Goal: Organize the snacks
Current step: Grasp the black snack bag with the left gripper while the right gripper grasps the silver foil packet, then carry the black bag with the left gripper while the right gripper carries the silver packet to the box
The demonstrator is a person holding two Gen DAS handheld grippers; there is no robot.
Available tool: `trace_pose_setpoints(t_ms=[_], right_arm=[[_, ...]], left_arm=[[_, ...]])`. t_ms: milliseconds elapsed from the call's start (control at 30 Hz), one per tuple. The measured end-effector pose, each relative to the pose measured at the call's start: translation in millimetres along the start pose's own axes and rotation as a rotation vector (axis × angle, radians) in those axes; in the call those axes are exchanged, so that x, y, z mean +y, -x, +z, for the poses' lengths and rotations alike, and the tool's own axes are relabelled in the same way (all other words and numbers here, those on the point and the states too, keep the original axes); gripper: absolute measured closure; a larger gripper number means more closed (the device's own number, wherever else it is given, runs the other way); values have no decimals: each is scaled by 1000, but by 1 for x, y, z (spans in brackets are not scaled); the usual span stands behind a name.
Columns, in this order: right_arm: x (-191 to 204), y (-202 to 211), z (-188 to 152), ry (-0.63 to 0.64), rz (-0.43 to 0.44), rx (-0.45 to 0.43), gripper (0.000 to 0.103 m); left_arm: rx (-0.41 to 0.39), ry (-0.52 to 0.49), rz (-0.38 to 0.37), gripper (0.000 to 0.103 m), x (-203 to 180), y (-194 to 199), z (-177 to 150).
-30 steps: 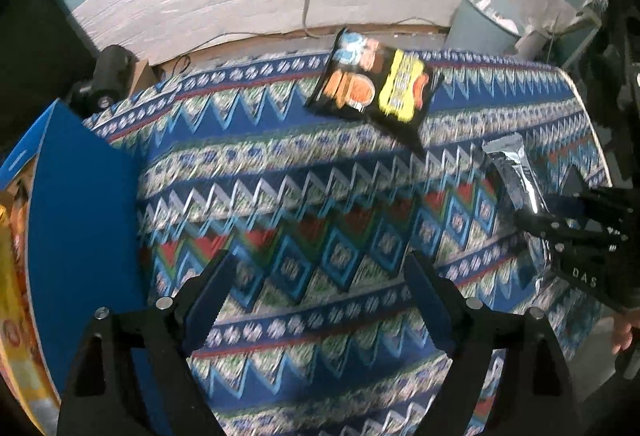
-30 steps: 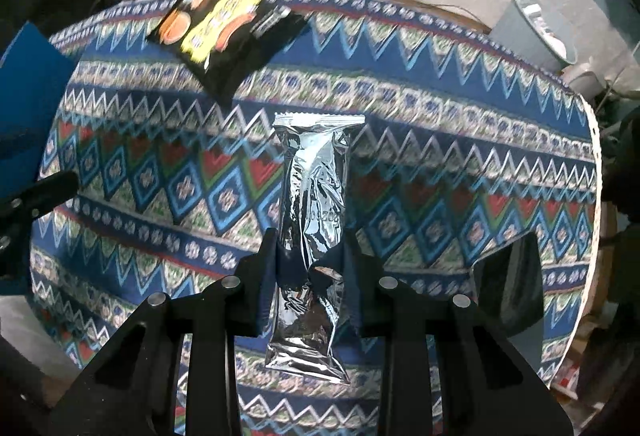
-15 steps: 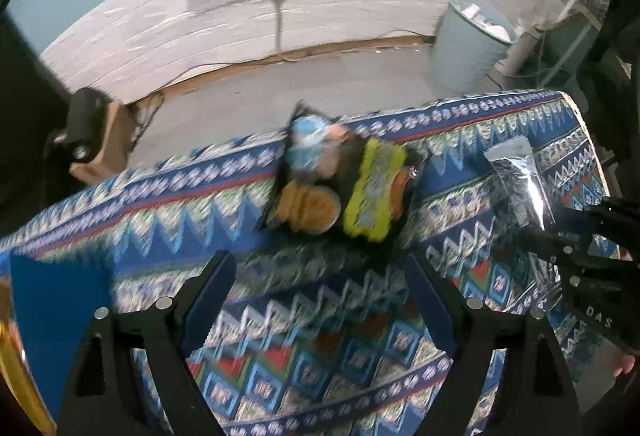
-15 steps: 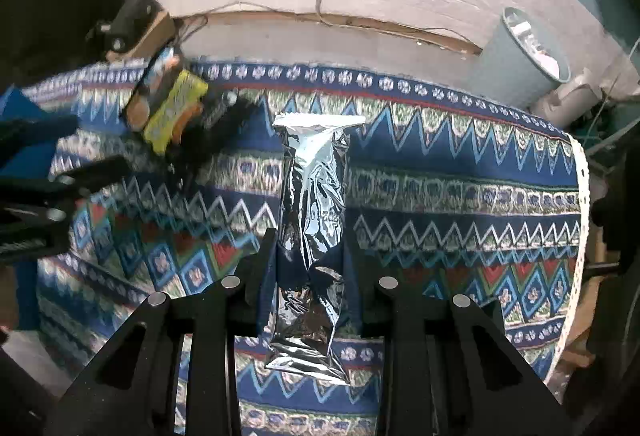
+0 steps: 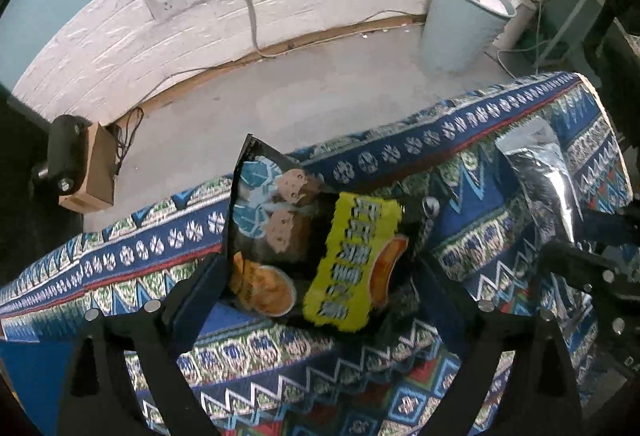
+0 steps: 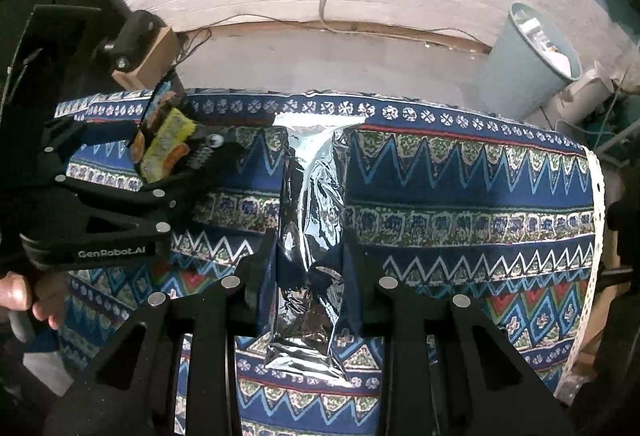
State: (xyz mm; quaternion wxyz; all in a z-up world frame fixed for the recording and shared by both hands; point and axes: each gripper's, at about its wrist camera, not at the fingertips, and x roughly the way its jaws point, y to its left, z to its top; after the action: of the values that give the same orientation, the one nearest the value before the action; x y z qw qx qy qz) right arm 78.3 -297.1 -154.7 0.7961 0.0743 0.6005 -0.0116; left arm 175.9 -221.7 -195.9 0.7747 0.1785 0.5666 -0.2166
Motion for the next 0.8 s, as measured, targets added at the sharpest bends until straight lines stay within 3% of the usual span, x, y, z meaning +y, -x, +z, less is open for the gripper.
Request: trace_pose_setpoints(t_ms=[233, 367, 800], right_arm=[[-2, -6, 6, 3, 1, 7, 75], [-1, -9, 6, 5, 1, 13, 75], [5, -5, 4, 23, -3, 10, 75]], left_arm=[[-15, -67, 74, 1, -9, -14, 1], [-60, -44, 51, 3, -1, -10, -2], [-141, -61, 100, 37, 6, 12, -21]])
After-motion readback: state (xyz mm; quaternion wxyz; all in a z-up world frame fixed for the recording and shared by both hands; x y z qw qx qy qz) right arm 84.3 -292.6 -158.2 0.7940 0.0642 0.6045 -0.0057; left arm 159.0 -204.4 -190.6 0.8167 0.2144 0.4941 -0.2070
